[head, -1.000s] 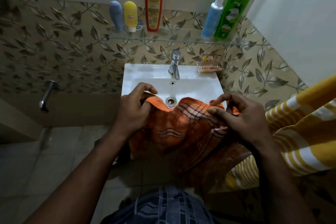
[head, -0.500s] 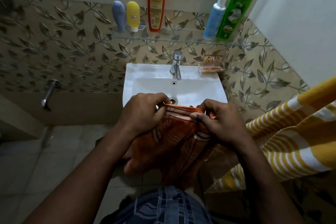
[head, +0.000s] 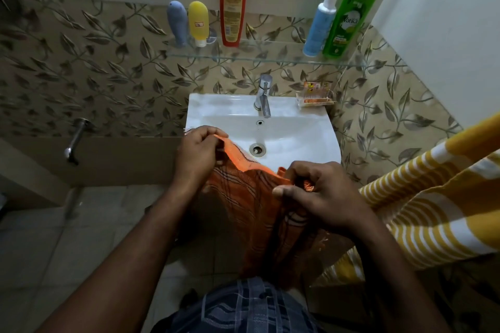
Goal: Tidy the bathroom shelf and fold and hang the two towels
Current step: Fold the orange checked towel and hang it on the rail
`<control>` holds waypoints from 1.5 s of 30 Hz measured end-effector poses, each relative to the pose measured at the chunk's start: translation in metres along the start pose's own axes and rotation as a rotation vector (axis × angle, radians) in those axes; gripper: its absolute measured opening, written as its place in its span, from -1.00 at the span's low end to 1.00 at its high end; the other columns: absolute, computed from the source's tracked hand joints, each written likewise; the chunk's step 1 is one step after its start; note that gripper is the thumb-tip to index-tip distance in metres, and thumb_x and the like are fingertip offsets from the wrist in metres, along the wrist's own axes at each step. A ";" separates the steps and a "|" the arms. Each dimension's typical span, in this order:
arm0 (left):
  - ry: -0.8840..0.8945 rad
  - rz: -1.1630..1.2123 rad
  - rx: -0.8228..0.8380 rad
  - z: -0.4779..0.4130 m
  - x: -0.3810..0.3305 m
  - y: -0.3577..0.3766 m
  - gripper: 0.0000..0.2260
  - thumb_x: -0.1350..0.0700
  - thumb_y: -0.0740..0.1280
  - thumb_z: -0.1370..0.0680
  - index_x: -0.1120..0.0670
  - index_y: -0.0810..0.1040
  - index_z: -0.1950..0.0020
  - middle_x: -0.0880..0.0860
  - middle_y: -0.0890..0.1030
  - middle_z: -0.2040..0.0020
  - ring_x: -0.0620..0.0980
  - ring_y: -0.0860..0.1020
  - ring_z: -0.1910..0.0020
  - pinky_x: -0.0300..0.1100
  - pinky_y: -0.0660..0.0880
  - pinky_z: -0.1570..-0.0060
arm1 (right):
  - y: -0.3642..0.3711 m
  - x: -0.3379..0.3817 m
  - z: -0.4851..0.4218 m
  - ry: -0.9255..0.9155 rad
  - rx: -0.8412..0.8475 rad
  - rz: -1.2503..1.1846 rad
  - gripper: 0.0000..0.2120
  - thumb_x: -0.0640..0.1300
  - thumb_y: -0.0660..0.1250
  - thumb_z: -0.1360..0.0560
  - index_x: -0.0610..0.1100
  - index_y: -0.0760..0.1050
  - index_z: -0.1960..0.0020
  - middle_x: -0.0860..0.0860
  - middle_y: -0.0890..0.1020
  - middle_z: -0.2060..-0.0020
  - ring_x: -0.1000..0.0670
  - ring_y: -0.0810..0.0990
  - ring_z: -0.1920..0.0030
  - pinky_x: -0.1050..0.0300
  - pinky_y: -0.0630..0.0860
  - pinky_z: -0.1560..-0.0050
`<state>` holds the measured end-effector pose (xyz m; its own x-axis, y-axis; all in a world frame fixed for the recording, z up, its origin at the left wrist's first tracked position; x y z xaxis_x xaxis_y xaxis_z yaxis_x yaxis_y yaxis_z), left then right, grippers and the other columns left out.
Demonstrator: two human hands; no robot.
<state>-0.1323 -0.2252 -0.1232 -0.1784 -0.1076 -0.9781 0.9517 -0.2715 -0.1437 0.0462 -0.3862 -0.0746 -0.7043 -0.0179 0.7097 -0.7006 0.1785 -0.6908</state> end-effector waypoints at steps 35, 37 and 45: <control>0.415 -0.256 0.802 0.063 -0.050 0.053 -0.79 0.27 0.50 -0.49 -0.04 0.68 0.00 -0.07 0.72 0.11 -0.08 0.69 0.08 -0.01 0.62 0.02 | -0.006 0.018 0.000 -0.013 -0.533 -0.245 -0.75 0.05 0.57 -0.47 -0.05 0.55 0.05 0.14 0.62 0.28 0.13 0.60 0.30 0.25 0.50 0.27; 0.332 -0.118 0.712 0.065 -0.042 0.059 -0.81 0.28 0.41 -0.50 -0.01 0.69 0.08 -0.04 0.67 0.25 -0.10 0.63 0.28 -0.12 0.55 0.19 | -0.006 0.011 -0.003 0.081 -0.593 -0.362 -0.69 0.23 0.42 -0.54 -0.01 0.52 0.04 0.08 0.62 0.28 0.06 0.59 0.29 0.02 0.54 0.24; 0.259 -0.011 0.592 0.071 -0.030 0.069 -0.76 -0.16 0.51 -0.46 -0.10 0.71 -0.06 -0.08 0.68 0.04 -0.07 0.68 0.06 0.02 0.65 0.06 | -0.008 0.003 -0.005 0.202 -0.615 -0.806 -0.77 -0.04 0.15 -0.75 -0.13 0.45 0.01 -0.01 0.54 0.38 0.10 0.45 0.42 0.25 0.43 0.41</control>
<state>-0.0790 -0.3082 -0.0930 -0.0508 0.1119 -0.9924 0.6382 -0.7607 -0.1184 0.0508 -0.3824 -0.0663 0.0201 -0.1998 0.9796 -0.7362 0.6600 0.1498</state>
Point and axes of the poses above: each hand's wrist, its own z-axis away from the middle knuckle, its own y-axis out of the palm, x = y × z, the point moved 4 cm from there along -z, towards the middle knuckle
